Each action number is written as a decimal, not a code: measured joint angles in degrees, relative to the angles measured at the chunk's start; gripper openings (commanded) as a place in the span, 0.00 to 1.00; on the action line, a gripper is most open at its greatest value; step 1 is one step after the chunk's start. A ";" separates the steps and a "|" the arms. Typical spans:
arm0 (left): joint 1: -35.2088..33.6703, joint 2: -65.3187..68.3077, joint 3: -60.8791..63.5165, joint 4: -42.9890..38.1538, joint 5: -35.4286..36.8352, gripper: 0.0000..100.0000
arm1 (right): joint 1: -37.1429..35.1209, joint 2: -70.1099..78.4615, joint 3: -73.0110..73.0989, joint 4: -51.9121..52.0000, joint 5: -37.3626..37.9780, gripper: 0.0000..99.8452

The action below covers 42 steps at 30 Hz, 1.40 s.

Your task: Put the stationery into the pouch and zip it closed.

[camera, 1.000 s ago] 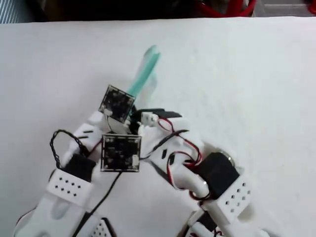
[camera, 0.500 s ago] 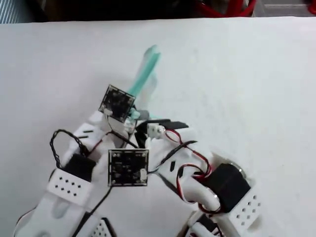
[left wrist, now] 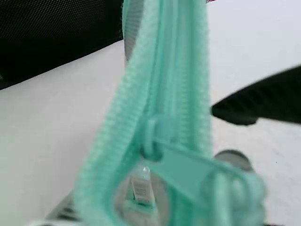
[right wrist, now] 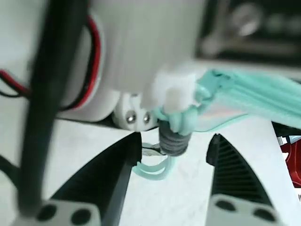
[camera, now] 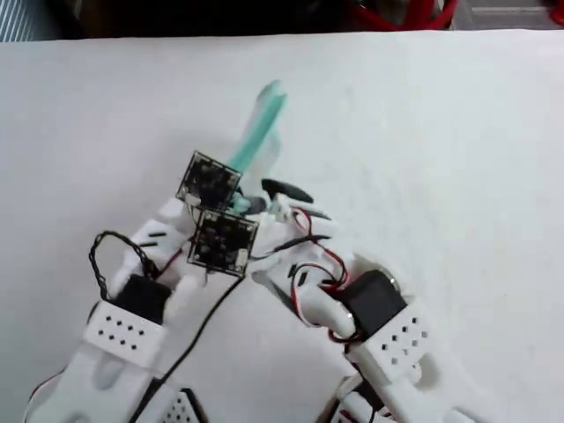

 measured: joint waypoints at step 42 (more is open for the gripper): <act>-1.41 0.09 0.70 -4.13 5.36 0.21 | 5.10 -29.27 9.41 -5.01 -5.63 0.02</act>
